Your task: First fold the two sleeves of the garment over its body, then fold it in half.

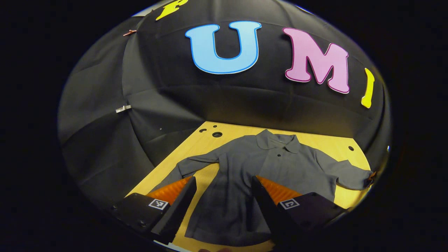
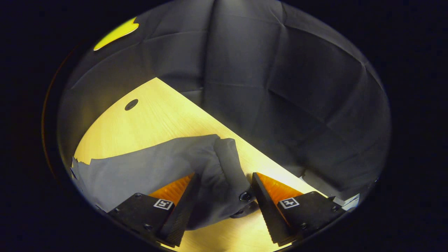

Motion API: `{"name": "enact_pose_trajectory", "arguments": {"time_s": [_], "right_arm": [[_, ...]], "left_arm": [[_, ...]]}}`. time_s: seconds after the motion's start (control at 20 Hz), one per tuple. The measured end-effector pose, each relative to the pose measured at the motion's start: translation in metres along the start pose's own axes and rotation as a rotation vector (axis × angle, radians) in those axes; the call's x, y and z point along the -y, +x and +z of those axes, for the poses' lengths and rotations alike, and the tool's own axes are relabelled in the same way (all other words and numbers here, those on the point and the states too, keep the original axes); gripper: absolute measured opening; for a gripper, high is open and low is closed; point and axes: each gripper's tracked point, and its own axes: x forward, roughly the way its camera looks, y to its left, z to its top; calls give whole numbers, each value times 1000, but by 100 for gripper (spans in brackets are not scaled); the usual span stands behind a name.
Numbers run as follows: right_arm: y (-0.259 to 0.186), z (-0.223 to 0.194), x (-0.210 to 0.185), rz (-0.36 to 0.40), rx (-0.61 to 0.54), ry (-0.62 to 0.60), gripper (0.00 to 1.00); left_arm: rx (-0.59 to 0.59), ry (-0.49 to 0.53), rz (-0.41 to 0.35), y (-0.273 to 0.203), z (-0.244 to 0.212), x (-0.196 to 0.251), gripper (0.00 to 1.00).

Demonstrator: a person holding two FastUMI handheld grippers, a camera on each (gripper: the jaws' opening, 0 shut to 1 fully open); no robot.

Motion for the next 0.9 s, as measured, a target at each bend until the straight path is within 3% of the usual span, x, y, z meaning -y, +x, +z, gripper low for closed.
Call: {"name": "enact_pose_trajectory", "arguments": {"time_s": [0.05, 0.1, 0.2, 0.25, 0.35, 0.6, 0.9], "right_arm": [[-1, 8, -4, 8, 5, -8, 77], [-6, 8, -7, 16, -2, -13, 73], [-4, 6, -13, 32, -3, -20, 35], [-2, 5, -17, 34, -3, -26, 22], [-5, 1, -25, 48, -10, -29, 6], [-18, 10, -35, 42, -15, -144, 7], [-82, 56, -86, 127, 101, -244, 6]], "left_arm": [[-2, -2, -4, 0, -1, 1, 99], [-8, -7, -6, 0, -2, 1, 99], [-20, -13, -6, 2, -5, 0, 99], [-22, -12, -5, 1, -6, -2, 99], [-18, -7, -1, 0, -5, -8, 99], [2, 26, 4, -5, 1, -27, 99], [13, 7, 13, -14, 5, -59, 99]]}}
